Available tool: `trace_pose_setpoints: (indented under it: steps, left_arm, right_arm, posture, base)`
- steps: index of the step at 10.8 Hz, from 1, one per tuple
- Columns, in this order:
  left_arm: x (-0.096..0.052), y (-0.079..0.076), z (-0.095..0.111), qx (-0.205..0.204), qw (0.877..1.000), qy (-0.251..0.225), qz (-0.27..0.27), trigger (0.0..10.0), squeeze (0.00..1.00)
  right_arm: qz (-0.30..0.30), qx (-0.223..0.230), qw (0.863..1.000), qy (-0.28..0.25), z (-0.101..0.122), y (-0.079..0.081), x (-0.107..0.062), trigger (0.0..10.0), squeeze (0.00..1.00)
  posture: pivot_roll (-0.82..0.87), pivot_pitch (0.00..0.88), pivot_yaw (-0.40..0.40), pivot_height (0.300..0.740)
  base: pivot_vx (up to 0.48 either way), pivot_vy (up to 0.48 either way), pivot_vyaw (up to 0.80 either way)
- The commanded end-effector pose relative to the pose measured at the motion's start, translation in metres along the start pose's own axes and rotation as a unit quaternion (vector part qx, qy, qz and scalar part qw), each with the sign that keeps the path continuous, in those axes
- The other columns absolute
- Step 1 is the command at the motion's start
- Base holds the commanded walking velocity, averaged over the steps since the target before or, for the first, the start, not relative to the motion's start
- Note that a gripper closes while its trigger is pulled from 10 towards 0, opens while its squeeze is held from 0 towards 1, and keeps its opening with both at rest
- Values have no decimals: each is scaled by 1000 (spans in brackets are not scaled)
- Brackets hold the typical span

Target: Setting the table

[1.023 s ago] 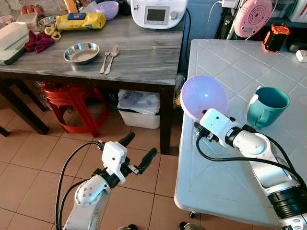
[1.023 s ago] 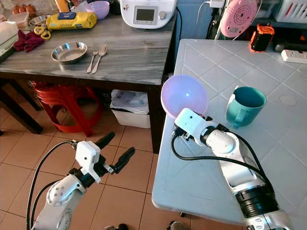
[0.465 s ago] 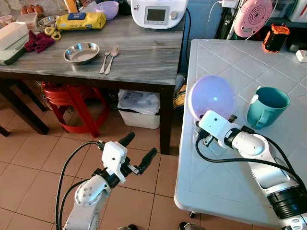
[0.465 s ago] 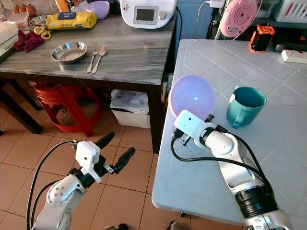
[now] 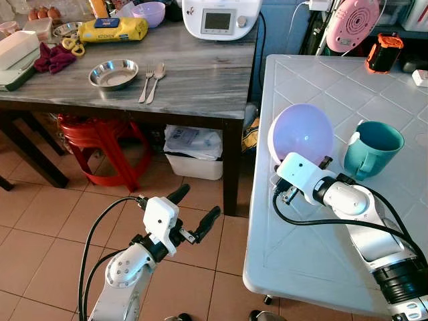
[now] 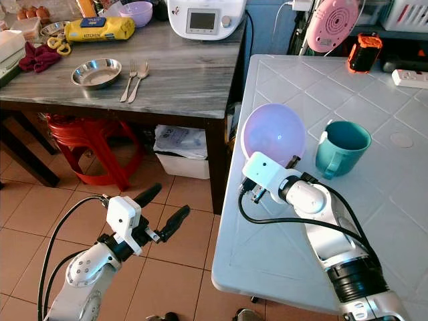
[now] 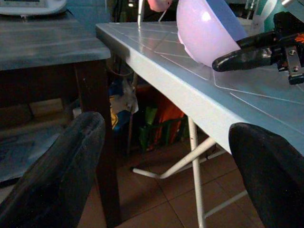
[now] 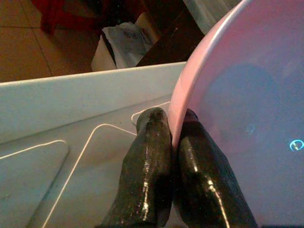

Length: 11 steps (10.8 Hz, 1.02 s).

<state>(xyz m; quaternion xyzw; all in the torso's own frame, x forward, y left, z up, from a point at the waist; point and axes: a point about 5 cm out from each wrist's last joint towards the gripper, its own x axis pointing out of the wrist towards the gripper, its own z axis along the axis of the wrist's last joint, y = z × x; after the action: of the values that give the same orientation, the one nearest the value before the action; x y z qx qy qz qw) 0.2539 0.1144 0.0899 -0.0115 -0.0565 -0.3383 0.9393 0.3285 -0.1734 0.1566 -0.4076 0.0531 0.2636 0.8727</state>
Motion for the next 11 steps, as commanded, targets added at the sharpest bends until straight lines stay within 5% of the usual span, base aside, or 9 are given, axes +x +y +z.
trace_pose_setpoints:
  steps: [1, 4, 5, 6, 8, 11]
  left_arm:
    - [-1, 0, 0, 5, 1000, 5, 0, 10000, 0]
    - [3, 14, 4, 18, 997, 4, 74, 10000, 0]
    - [5, 24, 8, 31, 993, 3, 111, 10000, 0]
    - [6, 33, 12, 28, 990, -7, 140, 10000, 0]
    - [8, 46, 19, 24, 982, -17, 186, 10000, 0]
    - [13, 51, 22, 26, 977, -26, 209, 10000, 0]
  right_arm:
    - [-10, 1, 1000, -10, 3, 0, 0, 0, 0]
    - [-96, 50, 990, -93, 29, -6, -3, 0, 0]
    - [-130, 92, 981, -114, 34, -4, -6, 824, 0]
    - [-165, 139, 968, -127, 36, 1, -11, 10000, 0]
    - [-247, 228, 930, -147, 37, 8, -24, 10000, 0]
    - [-271, 245, 917, -161, 34, 12, -36, 10000, 0]
  posture:
    - [-147, 156, 63, 740]
    - [-143, 152, 58, 740]
    - [-141, 149, 57, 740]
    - [-139, 146, 55, 740]
    - [-140, 140, 59, 740]
    - [-143, 133, 71, 740]
  base:
    - [0, 0, 0]
    - [0, 0, 0]
    - [0, 0, 0]
    - [0, 0, 0]
    - [0, 0, 0]
    - [0, 0, 0]
